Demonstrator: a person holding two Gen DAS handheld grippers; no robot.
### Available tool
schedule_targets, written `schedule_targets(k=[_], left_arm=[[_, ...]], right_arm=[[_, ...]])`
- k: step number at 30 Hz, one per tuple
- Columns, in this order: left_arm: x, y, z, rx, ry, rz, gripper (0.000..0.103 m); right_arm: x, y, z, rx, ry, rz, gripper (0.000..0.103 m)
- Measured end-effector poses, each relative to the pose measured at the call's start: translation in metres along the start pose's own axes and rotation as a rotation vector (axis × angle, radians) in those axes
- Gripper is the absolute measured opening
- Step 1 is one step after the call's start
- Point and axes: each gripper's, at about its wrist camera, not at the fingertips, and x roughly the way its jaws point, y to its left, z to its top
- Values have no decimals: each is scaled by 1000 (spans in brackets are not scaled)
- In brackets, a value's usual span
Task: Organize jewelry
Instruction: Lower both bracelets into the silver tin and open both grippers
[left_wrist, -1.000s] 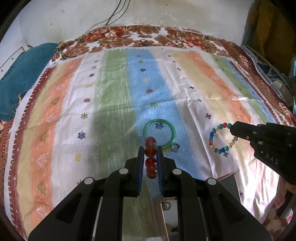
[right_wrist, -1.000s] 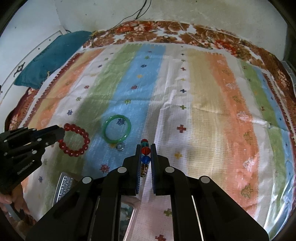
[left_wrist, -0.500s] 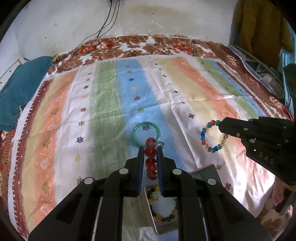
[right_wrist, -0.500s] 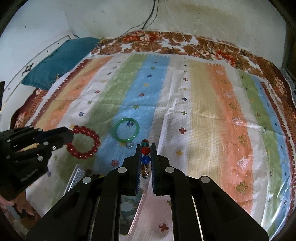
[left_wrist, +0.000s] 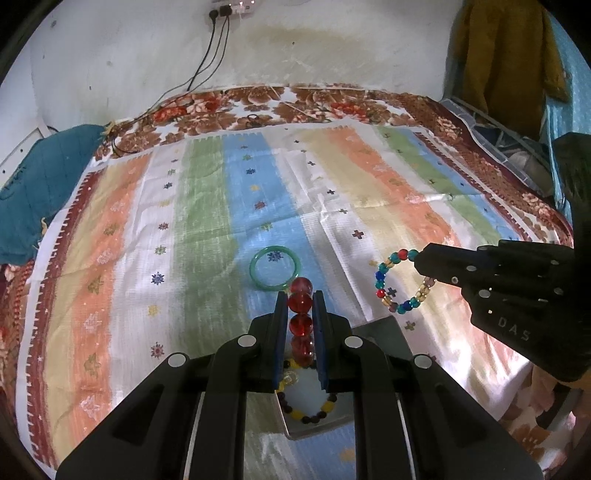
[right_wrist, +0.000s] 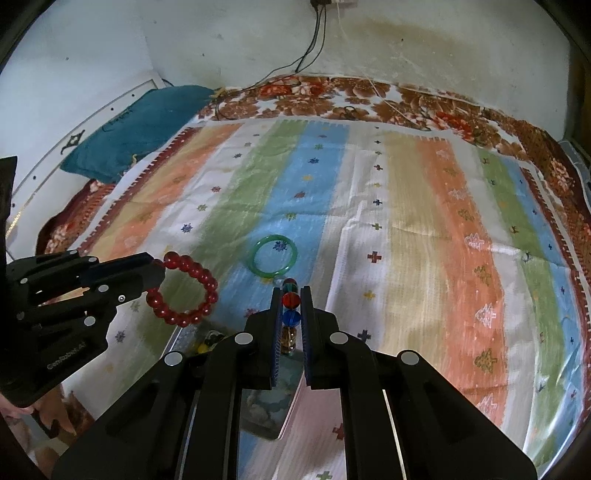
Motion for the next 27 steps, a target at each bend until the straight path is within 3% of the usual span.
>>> schedule_targets(k=[27], left_arm=[[-23,-11,-32,-25,6,-26,13]], right_arm=[[-20,11,-33,8,26,64,10]])
